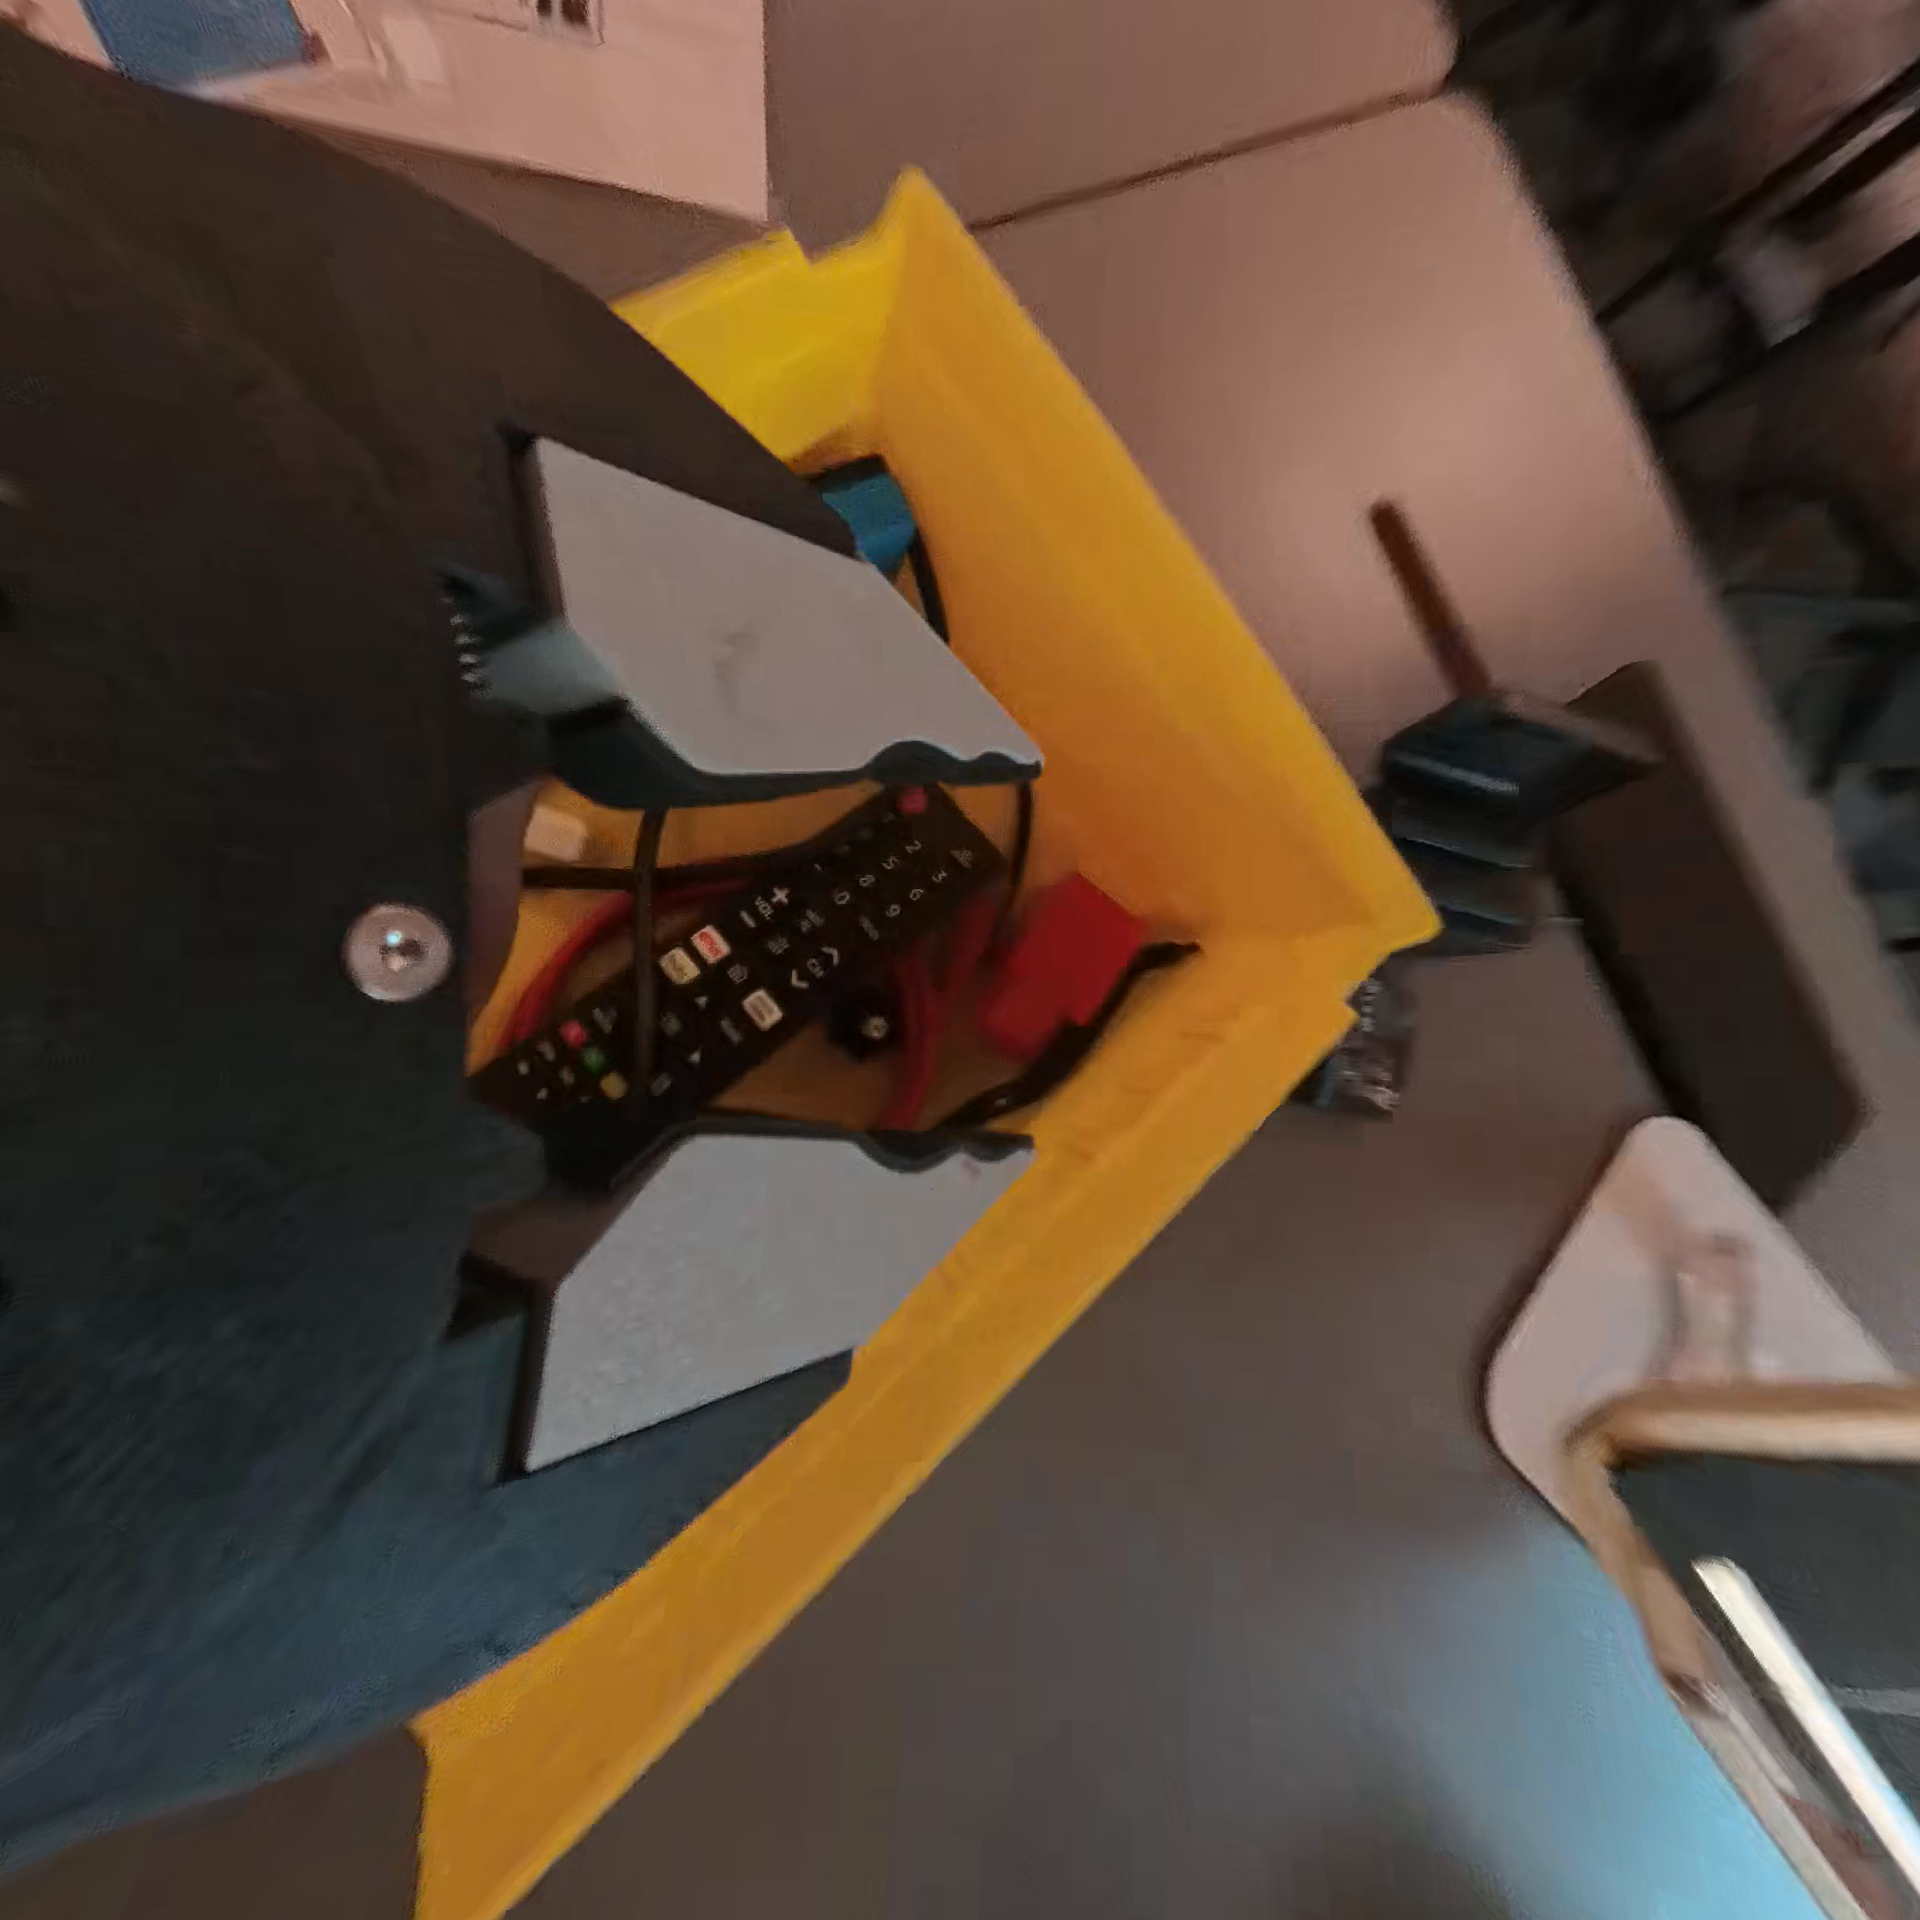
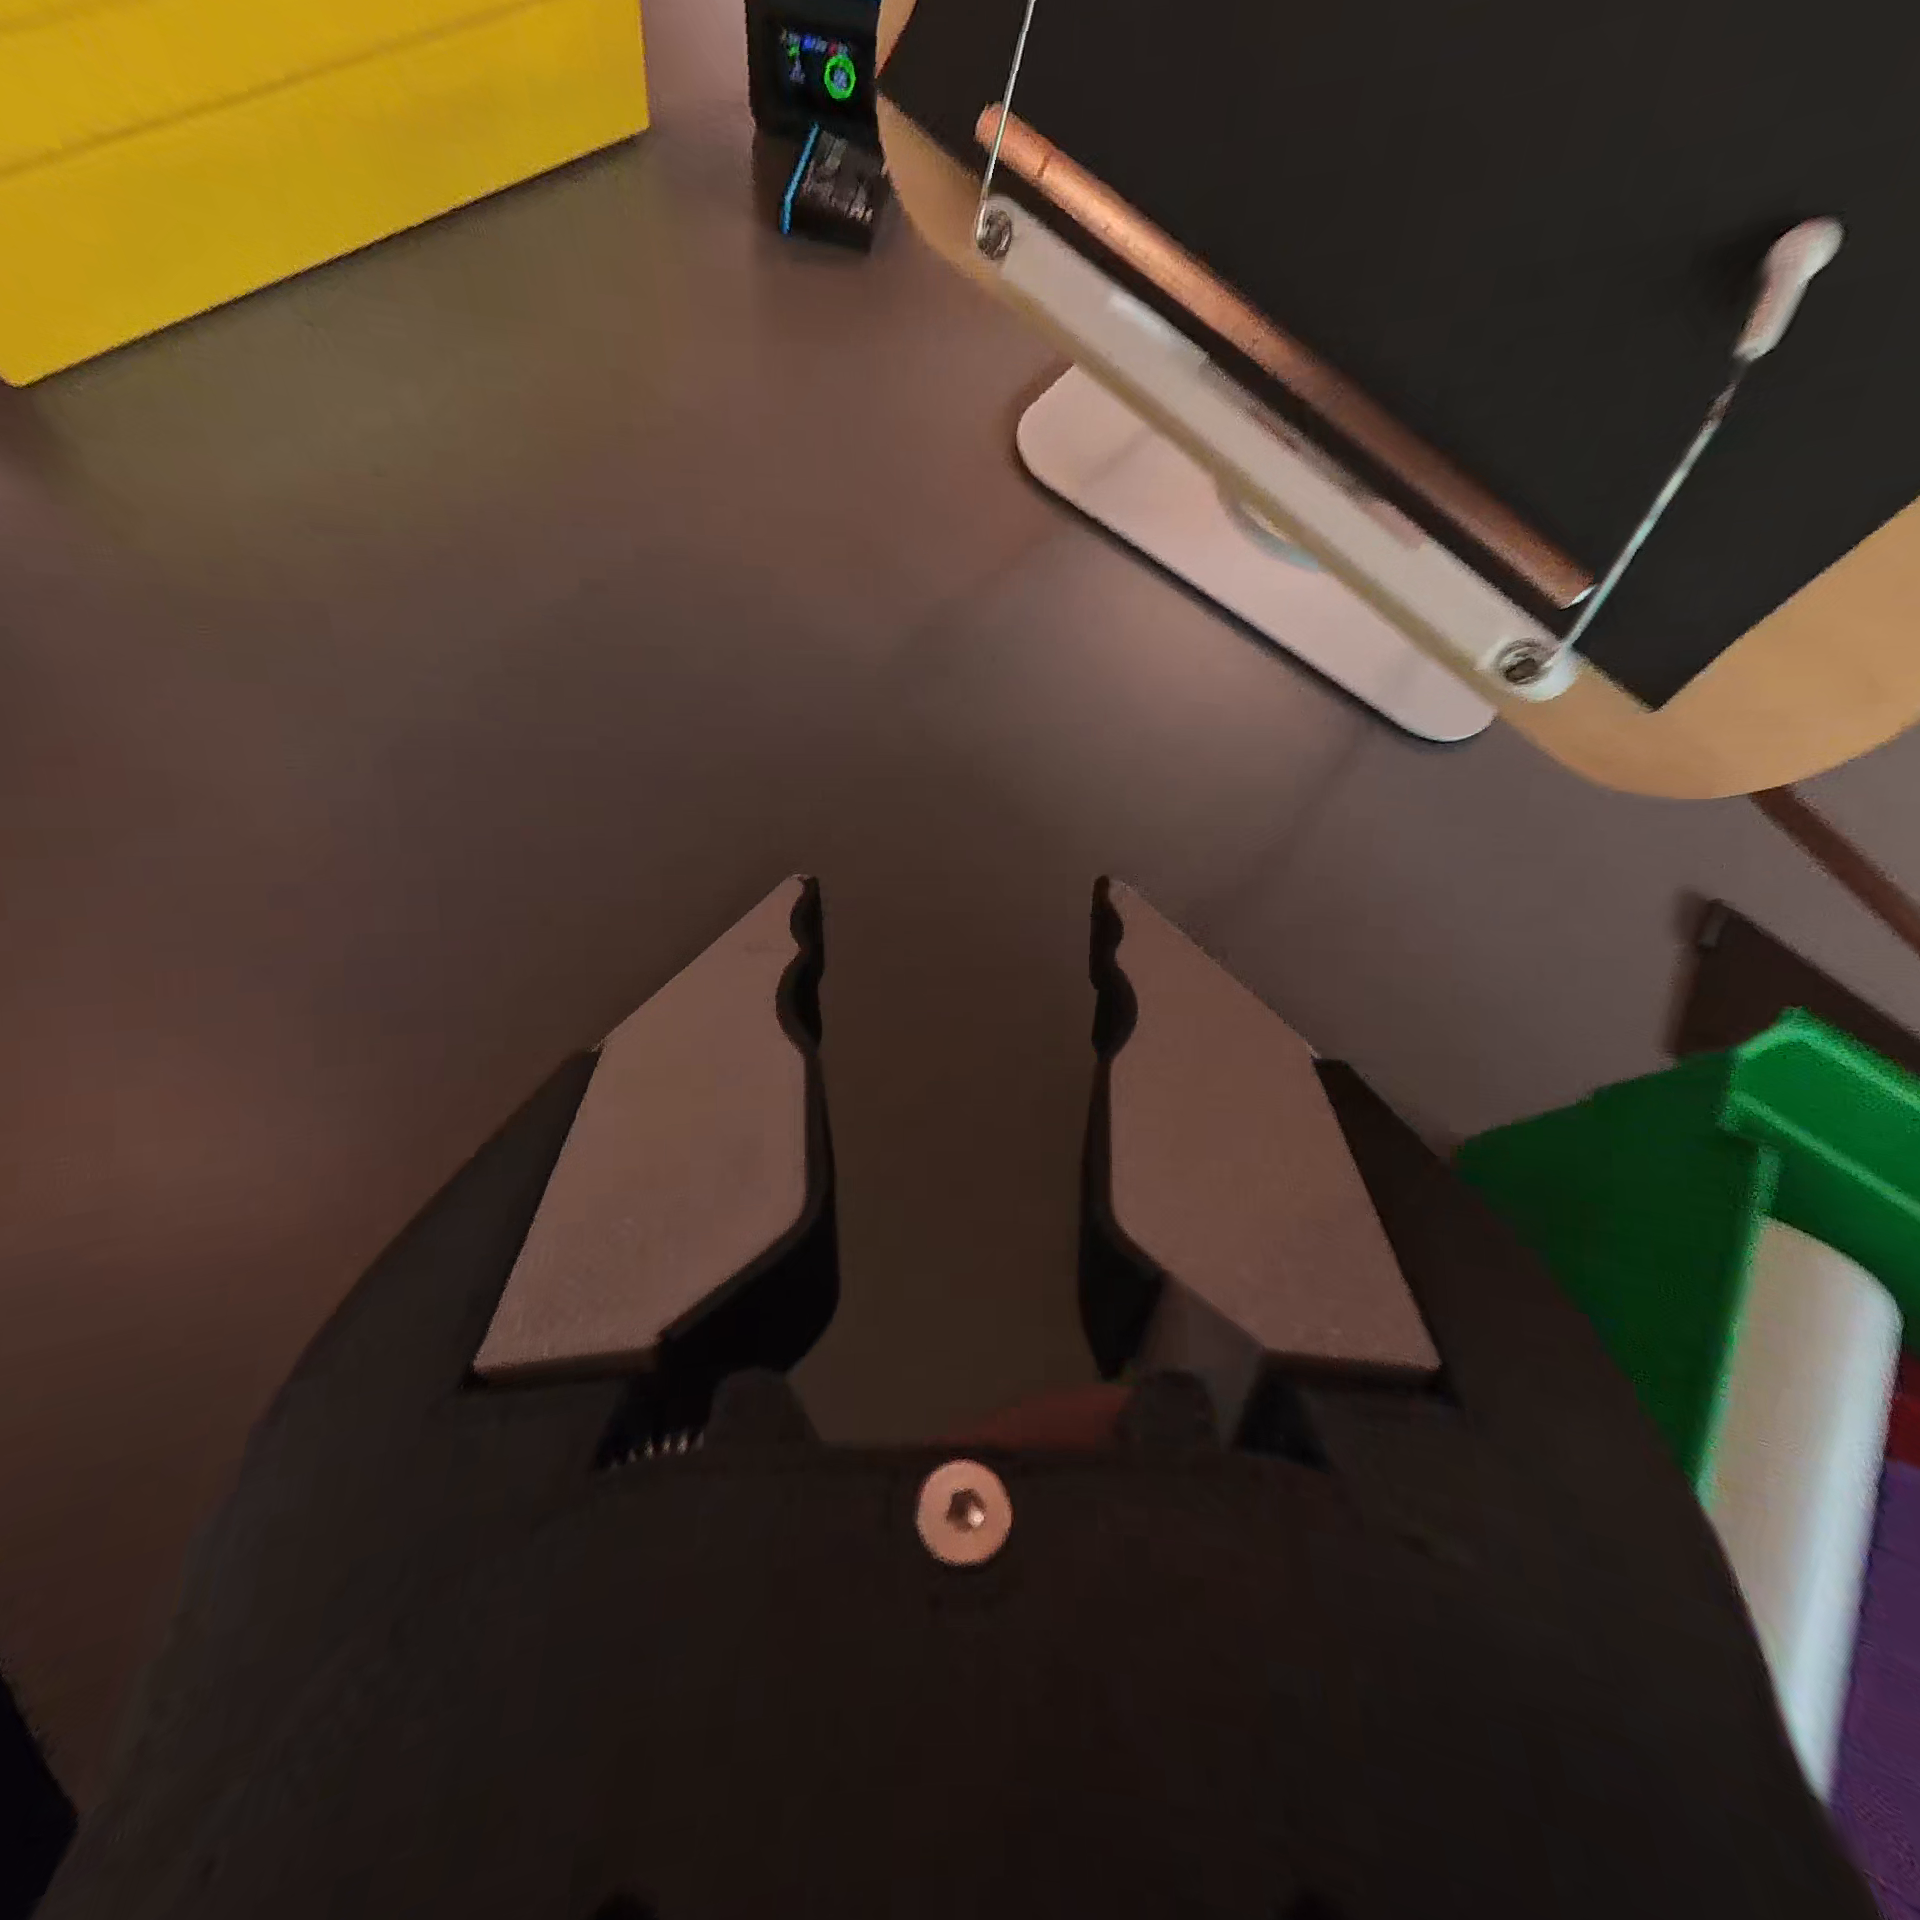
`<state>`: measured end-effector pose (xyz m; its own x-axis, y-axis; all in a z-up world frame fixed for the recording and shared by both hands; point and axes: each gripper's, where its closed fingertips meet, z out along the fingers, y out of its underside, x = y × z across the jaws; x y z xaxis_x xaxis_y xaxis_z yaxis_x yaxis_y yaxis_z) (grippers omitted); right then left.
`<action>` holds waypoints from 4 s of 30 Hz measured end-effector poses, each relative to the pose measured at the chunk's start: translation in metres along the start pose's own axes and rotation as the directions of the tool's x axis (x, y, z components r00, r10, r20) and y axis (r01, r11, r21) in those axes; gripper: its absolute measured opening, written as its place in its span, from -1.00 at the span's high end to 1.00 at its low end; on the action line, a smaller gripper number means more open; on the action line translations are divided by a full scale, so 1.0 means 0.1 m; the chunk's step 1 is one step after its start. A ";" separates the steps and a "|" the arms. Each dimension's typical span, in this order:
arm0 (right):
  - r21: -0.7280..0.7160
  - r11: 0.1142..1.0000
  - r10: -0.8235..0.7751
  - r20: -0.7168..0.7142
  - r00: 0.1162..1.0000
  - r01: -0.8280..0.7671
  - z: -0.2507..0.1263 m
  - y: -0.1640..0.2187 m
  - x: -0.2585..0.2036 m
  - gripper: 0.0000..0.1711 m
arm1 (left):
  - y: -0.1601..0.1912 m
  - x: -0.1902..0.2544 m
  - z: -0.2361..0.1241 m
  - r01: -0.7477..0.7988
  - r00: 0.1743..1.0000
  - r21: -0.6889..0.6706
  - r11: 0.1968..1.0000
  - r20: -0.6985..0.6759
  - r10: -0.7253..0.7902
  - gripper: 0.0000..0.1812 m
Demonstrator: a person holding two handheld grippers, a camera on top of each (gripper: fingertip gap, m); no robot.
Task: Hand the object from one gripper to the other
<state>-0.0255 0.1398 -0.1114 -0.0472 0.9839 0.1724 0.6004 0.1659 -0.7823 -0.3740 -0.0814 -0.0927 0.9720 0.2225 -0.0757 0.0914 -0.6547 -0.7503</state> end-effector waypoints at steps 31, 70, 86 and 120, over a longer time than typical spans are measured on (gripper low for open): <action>0.208 0.870 0.165 0.732 0.661 -0.447 -0.19 -1.10 -0.91 0.11 | -1.02 2.96 -0.20 -0.787 0.565 0.479 0.388 0.308 0.766 0.24; 0.068 0.551 -0.760 -0.372 0.533 0.832 0.33 -0.14 -0.40 0.28 | -0.46 3.66 0.69 -0.922 0.187 0.386 0.007 0.432 0.882 0.64; -0.229 0.493 -0.719 -0.650 0.246 0.839 0.22 -0.36 -0.15 0.63 | -0.71 3.64 0.64 0.055 0.797 0.449 0.892 -0.558 0.232 0.25; 0.010 0.441 -0.802 -0.444 0.399 0.898 0.19 -0.14 -0.52 0.62 | -0.49 3.74 0.60 0.030 0.662 0.421 0.907 -0.688 0.298 0.52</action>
<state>-0.0467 0.0879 -0.1211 -0.1458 0.2300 0.9622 0.2139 0.9569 -0.1963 -0.0280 0.0771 -0.1233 0.8198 -0.5442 0.1781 0.0205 -0.2829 -0.9589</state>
